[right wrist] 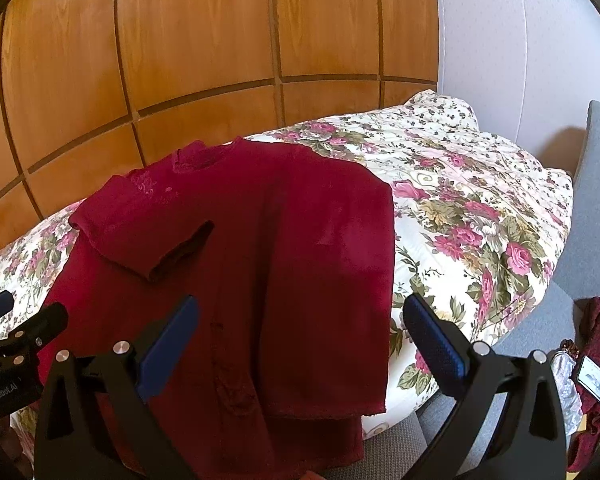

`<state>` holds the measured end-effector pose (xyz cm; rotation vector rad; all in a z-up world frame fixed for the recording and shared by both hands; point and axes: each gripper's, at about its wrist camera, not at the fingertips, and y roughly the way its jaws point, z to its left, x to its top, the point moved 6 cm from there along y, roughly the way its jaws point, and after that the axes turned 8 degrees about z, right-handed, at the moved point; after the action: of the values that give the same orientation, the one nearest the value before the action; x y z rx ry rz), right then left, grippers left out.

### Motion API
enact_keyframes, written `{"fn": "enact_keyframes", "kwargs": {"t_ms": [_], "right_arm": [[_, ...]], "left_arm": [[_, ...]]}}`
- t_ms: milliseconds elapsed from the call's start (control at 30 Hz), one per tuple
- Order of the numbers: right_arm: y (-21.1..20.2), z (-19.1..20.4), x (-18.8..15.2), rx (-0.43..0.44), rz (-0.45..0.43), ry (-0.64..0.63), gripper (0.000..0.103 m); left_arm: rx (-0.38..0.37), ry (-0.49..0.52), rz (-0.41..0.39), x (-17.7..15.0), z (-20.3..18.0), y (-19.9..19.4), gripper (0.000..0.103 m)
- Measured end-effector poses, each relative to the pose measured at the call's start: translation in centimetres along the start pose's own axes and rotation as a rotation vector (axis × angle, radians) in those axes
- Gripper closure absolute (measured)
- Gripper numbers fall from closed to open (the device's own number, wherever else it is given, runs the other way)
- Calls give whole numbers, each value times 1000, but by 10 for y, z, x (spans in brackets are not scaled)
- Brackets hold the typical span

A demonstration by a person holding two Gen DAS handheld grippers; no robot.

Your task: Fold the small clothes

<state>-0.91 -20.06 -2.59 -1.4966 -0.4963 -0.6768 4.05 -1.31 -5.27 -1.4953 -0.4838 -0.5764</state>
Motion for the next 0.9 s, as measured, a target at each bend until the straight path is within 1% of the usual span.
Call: {"fn": "enact_keyframes", "kwargs": {"t_ms": [900], "right_arm": [[7, 5, -3, -8, 23, -22, 2]], "left_arm": [[-21, -4, 36, -2, 0, 10, 3]]}}
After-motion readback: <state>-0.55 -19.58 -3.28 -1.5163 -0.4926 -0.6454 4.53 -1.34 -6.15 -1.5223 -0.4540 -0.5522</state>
